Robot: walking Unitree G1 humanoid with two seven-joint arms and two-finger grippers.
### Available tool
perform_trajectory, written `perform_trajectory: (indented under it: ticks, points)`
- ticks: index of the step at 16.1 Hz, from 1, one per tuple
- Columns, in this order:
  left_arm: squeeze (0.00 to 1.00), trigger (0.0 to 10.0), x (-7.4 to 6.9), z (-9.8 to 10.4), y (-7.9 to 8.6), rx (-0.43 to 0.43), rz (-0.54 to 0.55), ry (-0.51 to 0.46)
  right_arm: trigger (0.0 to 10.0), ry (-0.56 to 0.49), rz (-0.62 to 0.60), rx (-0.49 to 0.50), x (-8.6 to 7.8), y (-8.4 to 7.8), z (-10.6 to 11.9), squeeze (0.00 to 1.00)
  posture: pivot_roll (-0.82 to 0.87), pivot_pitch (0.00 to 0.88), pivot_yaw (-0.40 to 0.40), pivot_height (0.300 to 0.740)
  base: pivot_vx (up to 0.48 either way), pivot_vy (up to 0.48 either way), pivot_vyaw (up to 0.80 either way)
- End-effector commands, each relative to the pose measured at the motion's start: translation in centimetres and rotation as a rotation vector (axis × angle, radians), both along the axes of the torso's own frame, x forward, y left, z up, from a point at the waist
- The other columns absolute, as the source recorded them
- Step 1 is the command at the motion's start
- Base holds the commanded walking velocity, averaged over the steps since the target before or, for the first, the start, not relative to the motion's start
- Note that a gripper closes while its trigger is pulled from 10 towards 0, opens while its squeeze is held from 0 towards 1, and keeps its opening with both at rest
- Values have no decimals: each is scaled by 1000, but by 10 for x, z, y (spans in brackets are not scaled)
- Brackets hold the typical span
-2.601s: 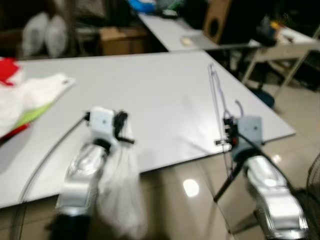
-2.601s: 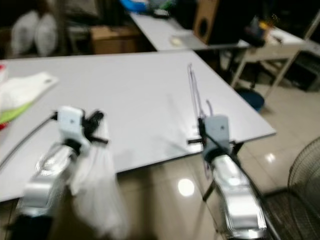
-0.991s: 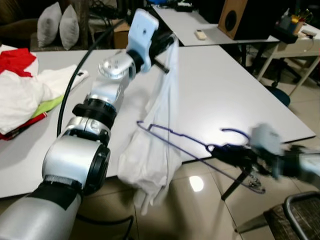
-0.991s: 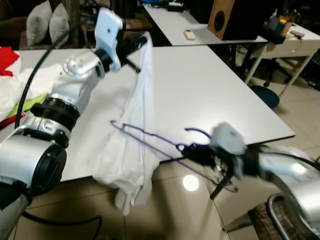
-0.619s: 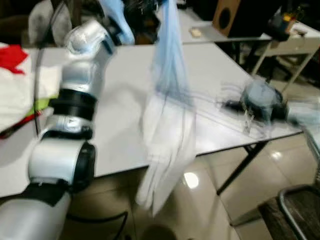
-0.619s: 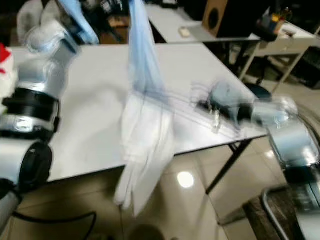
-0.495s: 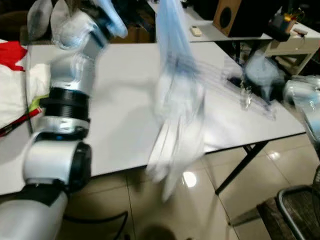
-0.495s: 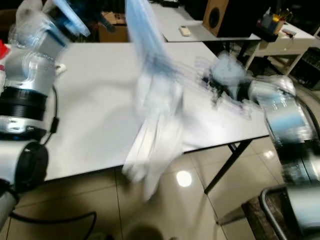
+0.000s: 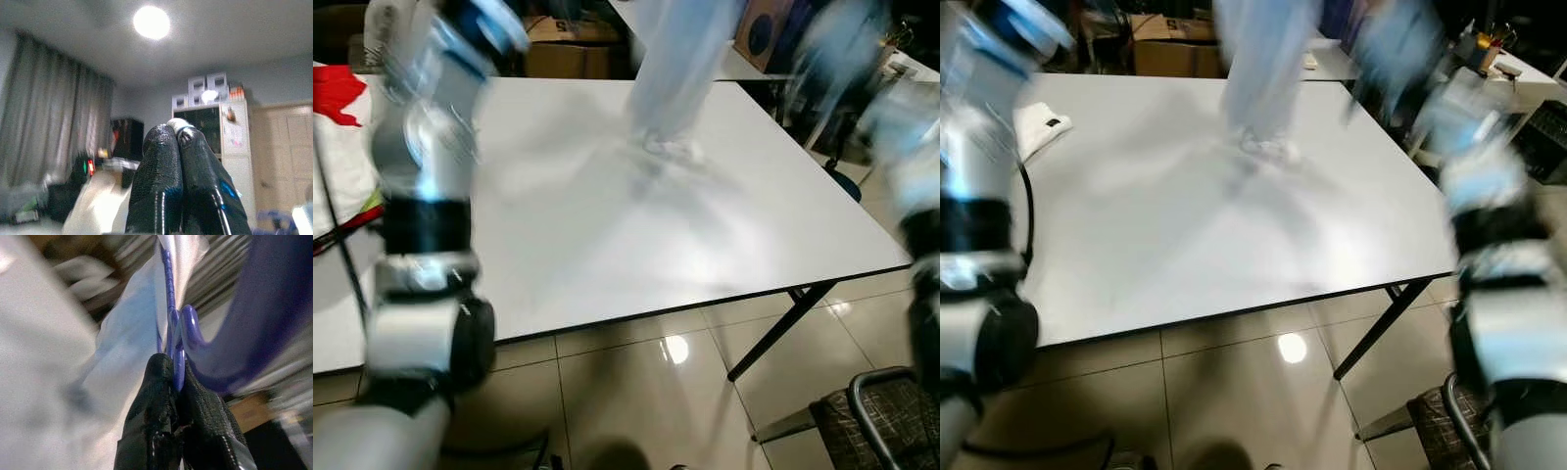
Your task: Hang hanger
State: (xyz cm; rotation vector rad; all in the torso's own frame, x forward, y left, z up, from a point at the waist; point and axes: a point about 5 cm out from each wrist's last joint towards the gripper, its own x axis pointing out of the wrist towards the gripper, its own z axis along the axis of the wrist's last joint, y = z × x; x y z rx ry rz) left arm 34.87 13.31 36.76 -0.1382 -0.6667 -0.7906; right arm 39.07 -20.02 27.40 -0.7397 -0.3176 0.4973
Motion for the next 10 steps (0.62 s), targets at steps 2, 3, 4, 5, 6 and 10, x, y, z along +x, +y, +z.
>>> perform_trajectory:
  ticks: [2, 3, 4, 5, 6, 10]
  points:
    - [0, 10000, 1, -25, -25, 67, -15, 83, 10000, 102, 56, -103, -11, -9, -36, 0, -138, 0, -95, 740, 0, 0, 0]
    - [0, 10000, 2, -53, -39, 130, -4, 155, 10000, 205, 101, -165, -24, -14, -72, 0, -142, 0, -89, 740, 0, 0, 0]
    - [0, 10000, 2, -77, -51, 177, 1, 222, 10000, 297, 155, -205, -41, -19, -102, 0, -142, 0, -84, 740, 0, 0, 0]
    - [0, 10000, 2, -87, -56, 209, 9, 248, 10000, 336, 181, -219, -51, -22, -113, 0, -144, 0, -78, 740, 0, 0, 0]
    - [0, 10000, 5, -97, -60, 240, 30, 277, 10000, 369, 207, -222, -61, -26, -119, 0, -146, 0, -72, 740, 0, 0, 0]
    - [0, 10000, 17, -125, -72, 334, 139, 338, 10000, 491, 255, -224, -106, -45, -123, 0, -158, 0, -55, 740, 0, 0, 0]
